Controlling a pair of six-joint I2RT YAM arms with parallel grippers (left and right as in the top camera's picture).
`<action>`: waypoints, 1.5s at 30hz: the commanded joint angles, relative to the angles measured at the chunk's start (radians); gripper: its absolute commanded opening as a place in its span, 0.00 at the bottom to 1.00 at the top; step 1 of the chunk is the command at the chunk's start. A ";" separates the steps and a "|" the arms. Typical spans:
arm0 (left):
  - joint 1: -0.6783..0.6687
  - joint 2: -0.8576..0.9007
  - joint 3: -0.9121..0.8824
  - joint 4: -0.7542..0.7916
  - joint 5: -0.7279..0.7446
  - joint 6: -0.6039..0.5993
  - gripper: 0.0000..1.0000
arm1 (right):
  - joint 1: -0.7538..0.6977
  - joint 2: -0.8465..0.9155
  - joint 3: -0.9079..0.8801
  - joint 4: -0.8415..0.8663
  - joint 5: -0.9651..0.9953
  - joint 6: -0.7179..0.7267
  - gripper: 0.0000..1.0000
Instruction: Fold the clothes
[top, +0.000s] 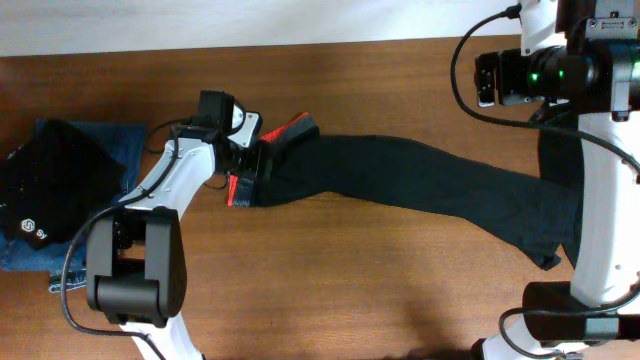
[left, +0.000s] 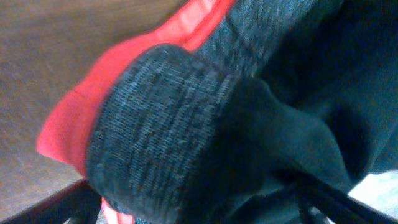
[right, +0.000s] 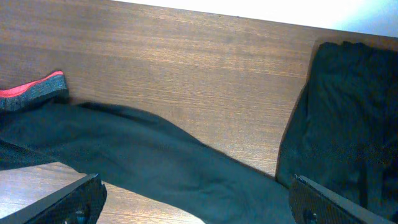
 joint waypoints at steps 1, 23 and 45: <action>0.005 0.005 0.012 0.023 0.036 -0.004 0.06 | -0.004 0.002 0.007 -0.004 -0.013 0.005 0.99; 0.107 -0.409 0.024 -0.168 -0.131 0.005 0.86 | -0.204 0.059 -0.252 -0.111 -0.270 0.094 0.99; 0.106 -0.409 0.024 -0.154 -0.134 0.011 0.86 | -0.310 0.060 -1.249 0.453 -0.586 0.071 0.98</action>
